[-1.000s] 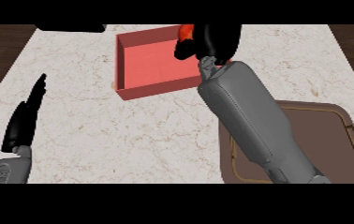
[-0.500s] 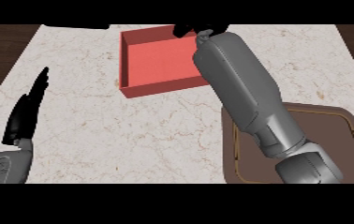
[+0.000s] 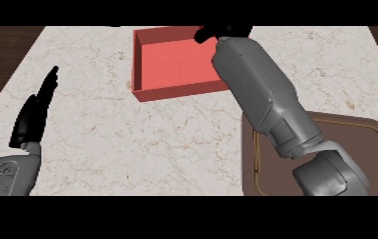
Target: Pick the tomato from the tray and place it in the cardboard box
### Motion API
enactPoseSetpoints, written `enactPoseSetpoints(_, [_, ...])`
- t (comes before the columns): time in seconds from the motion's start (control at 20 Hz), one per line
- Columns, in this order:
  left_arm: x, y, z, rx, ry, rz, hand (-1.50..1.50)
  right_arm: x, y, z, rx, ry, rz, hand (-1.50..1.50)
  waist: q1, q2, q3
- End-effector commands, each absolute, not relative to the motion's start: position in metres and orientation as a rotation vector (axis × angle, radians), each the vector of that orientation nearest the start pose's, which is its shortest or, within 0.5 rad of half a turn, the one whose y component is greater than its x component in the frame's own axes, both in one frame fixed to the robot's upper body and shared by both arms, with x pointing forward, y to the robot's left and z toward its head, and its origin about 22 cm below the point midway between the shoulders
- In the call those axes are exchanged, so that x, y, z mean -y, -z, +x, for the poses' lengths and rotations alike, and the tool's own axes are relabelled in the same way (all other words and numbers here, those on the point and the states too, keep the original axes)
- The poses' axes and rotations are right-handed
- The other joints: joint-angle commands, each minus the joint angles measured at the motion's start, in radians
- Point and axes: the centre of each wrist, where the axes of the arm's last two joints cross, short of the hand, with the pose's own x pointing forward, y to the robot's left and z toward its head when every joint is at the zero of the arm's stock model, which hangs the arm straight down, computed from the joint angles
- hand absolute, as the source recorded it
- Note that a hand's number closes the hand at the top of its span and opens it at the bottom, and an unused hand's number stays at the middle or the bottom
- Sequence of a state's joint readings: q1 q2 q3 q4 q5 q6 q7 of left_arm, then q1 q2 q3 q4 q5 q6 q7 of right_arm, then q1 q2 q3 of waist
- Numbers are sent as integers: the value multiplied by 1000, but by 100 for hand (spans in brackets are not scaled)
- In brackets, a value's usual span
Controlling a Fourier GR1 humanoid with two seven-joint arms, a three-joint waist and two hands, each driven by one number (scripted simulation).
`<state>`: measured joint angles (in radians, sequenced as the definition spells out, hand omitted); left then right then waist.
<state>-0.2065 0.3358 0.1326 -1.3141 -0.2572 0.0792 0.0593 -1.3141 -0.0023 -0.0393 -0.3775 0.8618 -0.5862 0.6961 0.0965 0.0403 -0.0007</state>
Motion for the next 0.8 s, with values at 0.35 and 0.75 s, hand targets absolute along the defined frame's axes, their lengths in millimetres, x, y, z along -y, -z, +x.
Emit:
enactPoseSetpoints(0.35, [-319,-25,291,1445,290,560,0,70,-140,459,1397,-209,-969,-150,18,7,1])
enactPoseSetpoints(0.75, [-320,-14,285,1409,273,588,0,67,-155,460,1586,84,-960,-150,-14,-10,1])
